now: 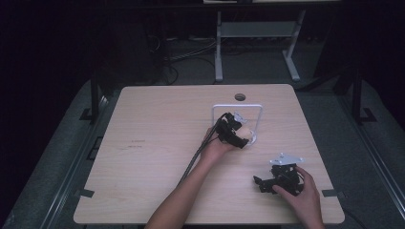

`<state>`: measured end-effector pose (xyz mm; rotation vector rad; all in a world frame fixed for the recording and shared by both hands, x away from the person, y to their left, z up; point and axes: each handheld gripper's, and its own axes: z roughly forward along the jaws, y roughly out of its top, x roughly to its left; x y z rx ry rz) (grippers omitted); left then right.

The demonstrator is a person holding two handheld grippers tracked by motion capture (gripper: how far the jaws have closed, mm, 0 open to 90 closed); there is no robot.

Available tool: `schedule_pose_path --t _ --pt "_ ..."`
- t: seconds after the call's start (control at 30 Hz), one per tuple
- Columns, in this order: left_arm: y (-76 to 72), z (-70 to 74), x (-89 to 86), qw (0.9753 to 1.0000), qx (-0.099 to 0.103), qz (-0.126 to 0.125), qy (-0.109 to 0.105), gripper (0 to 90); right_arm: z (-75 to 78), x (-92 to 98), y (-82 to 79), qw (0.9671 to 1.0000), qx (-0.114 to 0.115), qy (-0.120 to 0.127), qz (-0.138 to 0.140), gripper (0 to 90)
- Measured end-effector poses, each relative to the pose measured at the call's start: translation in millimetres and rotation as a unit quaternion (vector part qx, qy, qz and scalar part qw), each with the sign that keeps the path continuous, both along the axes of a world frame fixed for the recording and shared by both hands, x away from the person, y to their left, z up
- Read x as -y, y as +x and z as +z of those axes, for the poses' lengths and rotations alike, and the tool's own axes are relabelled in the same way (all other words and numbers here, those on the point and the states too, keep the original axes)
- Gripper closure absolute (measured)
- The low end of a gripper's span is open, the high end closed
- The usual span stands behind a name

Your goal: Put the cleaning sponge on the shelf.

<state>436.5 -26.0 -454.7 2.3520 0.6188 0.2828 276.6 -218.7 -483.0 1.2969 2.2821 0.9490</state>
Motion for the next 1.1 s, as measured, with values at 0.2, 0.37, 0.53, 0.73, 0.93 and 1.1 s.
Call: schedule_pose_path --t 0.2,0.37,0.53,0.73,0.93,1.1 --pt "0.3 -0.9 0.4 1.0 0.0 0.005 -0.002 20.1 0.0 0.0 0.0 1.0 0.0 0.0 0.0 0.0" --pt "0.0 2.9 -0.8 0.9999 0.009 0.011 -0.003 18.0 0.0 0.0 0.0 1.0 0.0 0.0 0.0 0.0" --pt "-4.4 7.1 -1.4 0.9997 0.013 0.012 -0.014 17.9 -0.2 0.0 0.1 1.0 0.0 0.001 0.0 0.0" --pt "-10.6 12.2 -4.4 0.9996 0.024 0.01 -0.015 18.0 -0.1 -0.2 0.0 1.0 0.0 0.002 0.0 0.0" --pt "-15.7 16.3 -6.8 0.9989 0.033 0.02 -0.026 18.2 0.0 -0.1 0.0 1.0 0.0 0.001 0.0 0.0" --pt "-20.9 22.7 -11.4 0.9982 0.044 0.022 -0.033 19.2 0.0 0.0 0.1 1.0 0.0 0.0 0.001 0.0"
